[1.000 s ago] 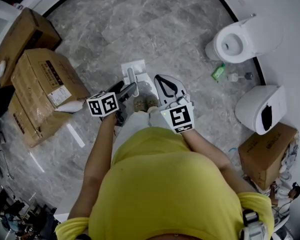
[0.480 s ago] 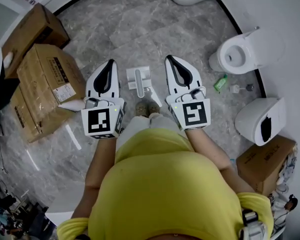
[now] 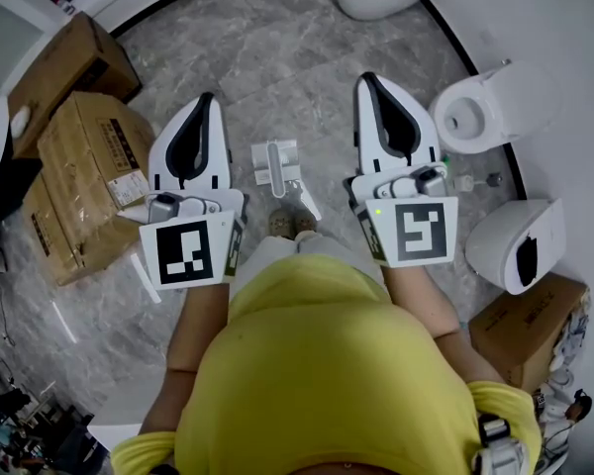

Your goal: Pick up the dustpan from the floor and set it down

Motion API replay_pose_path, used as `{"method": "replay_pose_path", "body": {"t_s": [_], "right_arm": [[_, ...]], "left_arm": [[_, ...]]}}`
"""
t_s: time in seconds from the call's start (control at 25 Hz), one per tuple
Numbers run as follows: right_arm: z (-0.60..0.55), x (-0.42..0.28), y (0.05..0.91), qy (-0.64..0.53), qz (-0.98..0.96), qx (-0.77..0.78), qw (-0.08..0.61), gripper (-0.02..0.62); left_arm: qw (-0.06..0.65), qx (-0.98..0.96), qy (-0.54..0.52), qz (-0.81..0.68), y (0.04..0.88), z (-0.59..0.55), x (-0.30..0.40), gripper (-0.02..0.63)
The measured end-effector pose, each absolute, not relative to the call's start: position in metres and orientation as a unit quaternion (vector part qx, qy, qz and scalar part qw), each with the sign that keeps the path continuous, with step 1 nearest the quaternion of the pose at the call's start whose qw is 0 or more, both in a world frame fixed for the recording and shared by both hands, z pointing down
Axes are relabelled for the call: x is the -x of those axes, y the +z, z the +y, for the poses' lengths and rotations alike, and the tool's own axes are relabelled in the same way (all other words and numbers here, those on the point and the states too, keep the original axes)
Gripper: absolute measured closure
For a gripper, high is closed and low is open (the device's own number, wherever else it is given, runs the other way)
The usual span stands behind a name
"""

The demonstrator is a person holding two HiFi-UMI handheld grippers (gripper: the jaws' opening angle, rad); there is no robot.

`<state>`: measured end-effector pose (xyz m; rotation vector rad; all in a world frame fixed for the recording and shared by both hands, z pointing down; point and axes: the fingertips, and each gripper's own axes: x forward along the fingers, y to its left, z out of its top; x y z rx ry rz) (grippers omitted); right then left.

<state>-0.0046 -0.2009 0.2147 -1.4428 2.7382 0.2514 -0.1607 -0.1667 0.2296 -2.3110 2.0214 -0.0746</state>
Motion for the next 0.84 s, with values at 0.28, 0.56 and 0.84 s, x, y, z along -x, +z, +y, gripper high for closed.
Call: {"method": "replay_pose_path", "body": {"t_s": [0.28,0.56,0.84], "right_arm": [[-0.199,0.001,0.220,0.080,0.883,0.463,0.011,0.586],[-0.196,-0.005,0.217,0.089,0.885,0.458,0.008,0.584],[-0.184,-0.016,0.200,0.090,0.883,0.459,0.033,0.585]], "left_arm": [[0.028,0.760,-0.025,0.649,0.232,-0.162,0.150,0.603],[0.038,0.762,-0.018,0.647,0.221,-0.158,0.142,0.603],[0.038,0.764,-0.017,0.644,0.212,-0.144,0.127,0.603]]}}
